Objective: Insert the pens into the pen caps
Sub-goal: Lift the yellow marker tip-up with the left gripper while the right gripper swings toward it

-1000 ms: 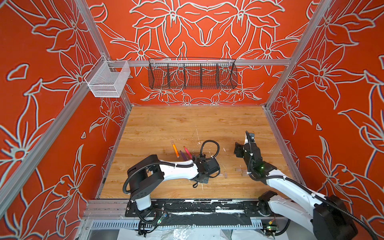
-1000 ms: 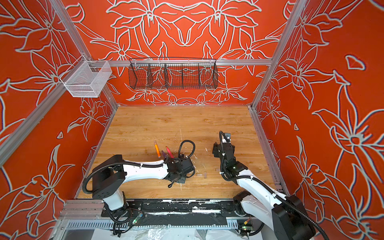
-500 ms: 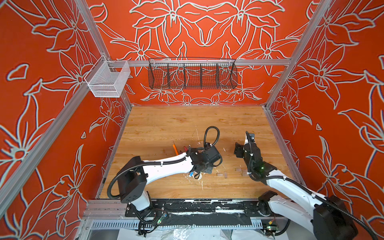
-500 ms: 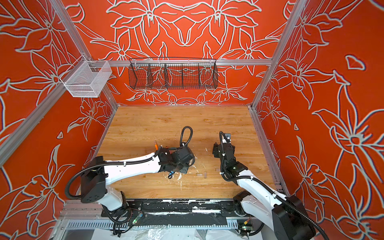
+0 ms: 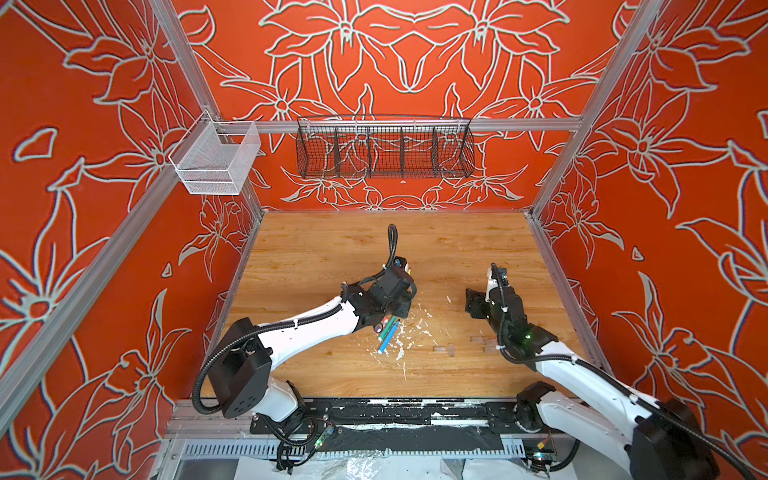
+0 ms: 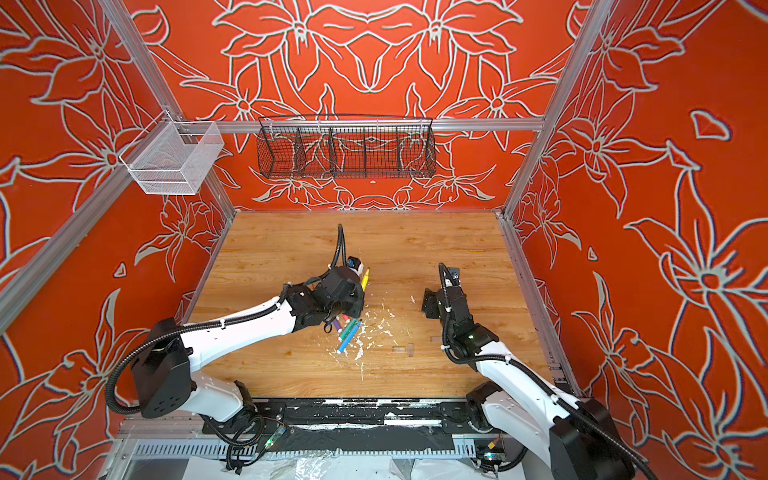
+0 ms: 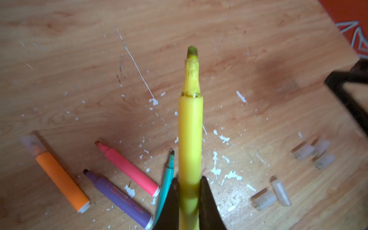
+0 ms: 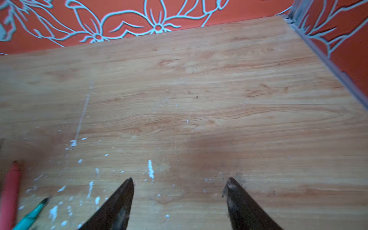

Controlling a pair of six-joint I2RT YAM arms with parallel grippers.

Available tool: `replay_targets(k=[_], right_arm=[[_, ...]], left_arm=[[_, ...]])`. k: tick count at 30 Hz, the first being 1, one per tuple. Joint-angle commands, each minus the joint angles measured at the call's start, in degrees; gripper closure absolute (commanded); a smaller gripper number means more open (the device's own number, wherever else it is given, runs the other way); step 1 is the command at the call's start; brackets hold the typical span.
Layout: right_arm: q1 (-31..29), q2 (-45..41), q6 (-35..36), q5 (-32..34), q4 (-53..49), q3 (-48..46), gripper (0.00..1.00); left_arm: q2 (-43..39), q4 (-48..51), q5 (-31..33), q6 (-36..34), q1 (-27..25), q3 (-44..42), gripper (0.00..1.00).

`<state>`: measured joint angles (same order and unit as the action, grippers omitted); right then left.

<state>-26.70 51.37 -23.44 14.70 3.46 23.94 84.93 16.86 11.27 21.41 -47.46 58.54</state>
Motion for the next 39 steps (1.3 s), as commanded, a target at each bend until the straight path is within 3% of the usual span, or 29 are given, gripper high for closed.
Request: replay_targets(k=[1, 8, 18, 25, 29, 35, 39], right_arm=[[-1.9, -6.8, -6.7, -10.2, 0.4, 0.0, 0.25], [-5.3, -13.1, -15.8, -17.7, 5.2, -0.4, 0.25], [-12.2, -5.1, -17.8, -16.0, 9.3, 6.4, 0.29], [-15.1, 1.2, -19.9, -15.9, 13.9, 9.1, 0.38], [-15.7, 3.2, -21.4, -13.3, 13.7, 9.5, 0.47], [-16.2, 5.8, -22.7, -12.9, 15.8, 9.4, 0.69], [-16.9, 6.3, -24.3, -12.3, 16.3, 9.1, 0.96]], left_arm=[[-1.7, -8.8, -4.6, -4.0, -0.5, 0.0, 1.00], [-7.1, -18.1, -10.6, -4.5, -0.7, -7.0, 1.00], [-10.1, -22.4, -15.7, -7.1, -2.4, -9.7, 1.00], [-9.3, -21.4, -13.7, -9.2, -4.7, -8.6, 1.00], [-9.9, -21.7, -12.9, -10.0, -5.7, -8.8, 1.00], [-10.1, -21.6, -11.4, -11.1, -6.9, -8.7, 1.00], [-9.5, -21.0, -10.7, -11.4, -7.0, -8.1, 1.00]])
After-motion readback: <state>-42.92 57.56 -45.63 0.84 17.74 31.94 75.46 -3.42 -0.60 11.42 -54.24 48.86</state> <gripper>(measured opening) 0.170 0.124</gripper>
